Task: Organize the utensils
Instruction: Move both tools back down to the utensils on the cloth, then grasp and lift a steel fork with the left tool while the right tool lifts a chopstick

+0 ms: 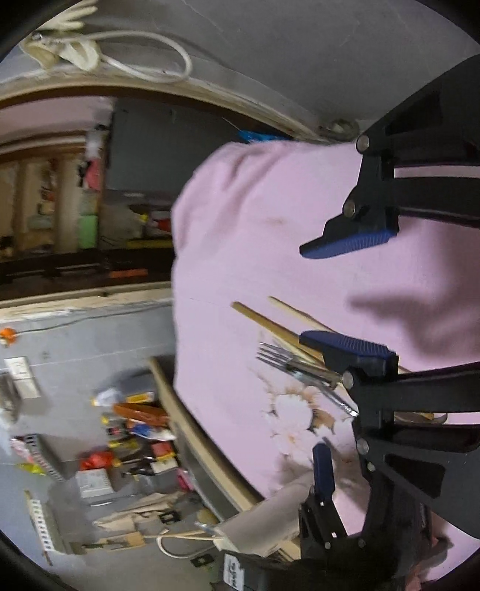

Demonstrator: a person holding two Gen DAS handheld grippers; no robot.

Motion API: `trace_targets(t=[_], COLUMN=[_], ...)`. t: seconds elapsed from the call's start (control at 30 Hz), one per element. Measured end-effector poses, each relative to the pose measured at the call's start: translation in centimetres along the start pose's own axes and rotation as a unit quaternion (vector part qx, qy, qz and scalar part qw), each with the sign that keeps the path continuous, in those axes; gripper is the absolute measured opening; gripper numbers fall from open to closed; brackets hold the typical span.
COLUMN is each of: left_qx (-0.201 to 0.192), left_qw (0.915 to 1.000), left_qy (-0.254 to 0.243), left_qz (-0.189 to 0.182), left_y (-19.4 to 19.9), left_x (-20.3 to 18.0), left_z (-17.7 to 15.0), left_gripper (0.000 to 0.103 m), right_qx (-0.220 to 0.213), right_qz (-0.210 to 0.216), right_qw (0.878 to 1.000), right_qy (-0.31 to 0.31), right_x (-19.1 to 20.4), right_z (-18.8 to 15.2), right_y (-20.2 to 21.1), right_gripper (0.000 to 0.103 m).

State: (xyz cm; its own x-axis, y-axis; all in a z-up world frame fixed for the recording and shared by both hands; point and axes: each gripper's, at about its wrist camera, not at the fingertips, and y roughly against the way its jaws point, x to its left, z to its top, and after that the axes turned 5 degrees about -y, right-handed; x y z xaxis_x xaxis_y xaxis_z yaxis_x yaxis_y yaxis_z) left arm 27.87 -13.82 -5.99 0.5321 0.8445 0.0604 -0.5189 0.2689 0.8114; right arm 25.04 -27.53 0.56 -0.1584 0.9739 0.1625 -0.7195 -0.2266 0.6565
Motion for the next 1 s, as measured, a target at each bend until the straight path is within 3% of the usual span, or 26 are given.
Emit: trace_targets(t=[0.17,0.43,0.73,0.83,0.87,0.93,1.0], left_qx=[0.007,0.016,0.024,0.025,0.025,0.025,0.026], left_qw=[0.9999,0.9996,0.9992,0.9993,0.9994,0.9993,0.9993], left_qy=[0.007,0.017,0.023,0.017,0.015,0.008,0.007], left_qz=[-0.007,-0.013,-0.023,-0.021,-0.020,-0.028,-0.025], left_y=[-0.9,-1.9,-2.2,-2.3,-2.3,-2.4,-2.4], left_x=[0.3,0.4,0.6,0.3,0.2,0.0,-0.4], left_z=[0.8,2.4,3.1,3.3,3.3,3.3,3.4], left_gripper=[0.037,0.023,0.022,0.021,0.020,0.005,0.005], right_qx=[0.036,0.088,0.149,0.162,0.164,0.163,0.163], right_qz=[0.016,0.044,0.036,0.041,0.039,0.038,0.042], right_qw=[0.999,0.995,0.988,0.985,0.984,0.984,0.983], right_qy=[-0.013,-0.032,-0.019,-0.043,-0.050,-0.060,-0.073], right_x=[-0.5,-0.9,0.1,-0.4,-0.6,-0.9,-1.1], right_z=[0.5,1.3,1.6,2.0,2.0,1.9,1.8], right_y=[-1.4,-3.9,-6.8,-7.3,-7.4,-7.2,-6.9], right_gripper=[0.028,0.019,0.018,0.014,0.012,0.009,0.007])
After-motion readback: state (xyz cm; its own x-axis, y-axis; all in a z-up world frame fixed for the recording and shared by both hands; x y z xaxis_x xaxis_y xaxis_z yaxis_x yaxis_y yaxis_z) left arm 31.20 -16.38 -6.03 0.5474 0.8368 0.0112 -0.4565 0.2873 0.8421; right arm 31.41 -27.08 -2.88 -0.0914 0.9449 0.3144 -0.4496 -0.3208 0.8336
